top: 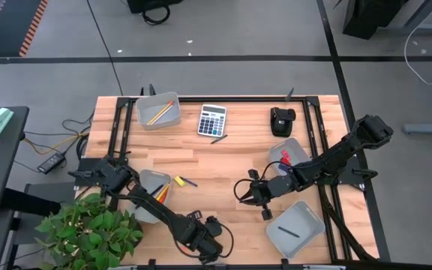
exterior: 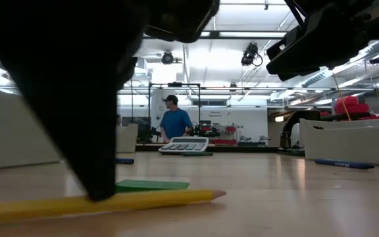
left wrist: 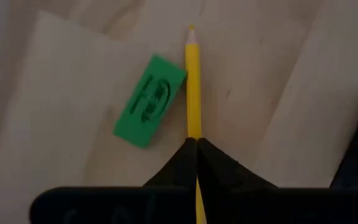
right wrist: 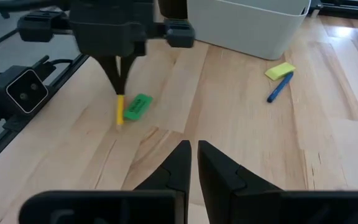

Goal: Sort crayons/erasers/pens/pencils in bins
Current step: Put the yellow pencil into top left the gray bin

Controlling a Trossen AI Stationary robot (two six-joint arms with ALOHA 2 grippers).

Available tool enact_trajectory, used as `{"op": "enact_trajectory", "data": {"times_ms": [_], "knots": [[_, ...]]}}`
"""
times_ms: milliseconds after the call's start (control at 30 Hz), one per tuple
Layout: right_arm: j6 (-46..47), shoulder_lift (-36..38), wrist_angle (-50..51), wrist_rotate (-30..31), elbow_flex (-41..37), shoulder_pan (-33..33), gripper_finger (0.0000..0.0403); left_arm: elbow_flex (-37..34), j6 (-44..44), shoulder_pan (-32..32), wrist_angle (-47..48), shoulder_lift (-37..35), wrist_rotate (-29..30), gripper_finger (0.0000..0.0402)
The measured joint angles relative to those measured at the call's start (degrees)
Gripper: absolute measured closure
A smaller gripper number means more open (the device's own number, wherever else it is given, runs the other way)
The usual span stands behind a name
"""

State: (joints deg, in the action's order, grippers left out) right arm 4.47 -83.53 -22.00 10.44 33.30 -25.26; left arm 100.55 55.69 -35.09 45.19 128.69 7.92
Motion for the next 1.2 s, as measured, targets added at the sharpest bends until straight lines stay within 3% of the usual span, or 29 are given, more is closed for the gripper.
{"op": "enact_trajectory", "data": {"times_ms": [400,533,833,1000,1200], "knots": [[0.0,0.0,0.0,0.0,0.0,0.0,0.0365,0.3,4.4,-1.6,5.7,-6.2,-0.2,0.0393],[0.0,0.0,0.0,0.0,0.0,0.0,0.0365,0.2,8.2,-3.8,11.0,-6.3,-0.3,0.0375],[0.0,0.0,0.0,0.0,0.0,0.0,0.0365,0.2,18.2,-9.9,10.4,-6.1,-0.8,0.0329],[0.0,0.0,0.0,0.0,0.0,0.0,0.0365,0.3,23.0,-11.3,13.6,-5.3,5.5,0.0299],[0.0,0.0,0.0,0.0,0.0,0.0,0.0365,0.3,24.6,-11.3,13.0,-3.7,6.3,0.0287]]}}
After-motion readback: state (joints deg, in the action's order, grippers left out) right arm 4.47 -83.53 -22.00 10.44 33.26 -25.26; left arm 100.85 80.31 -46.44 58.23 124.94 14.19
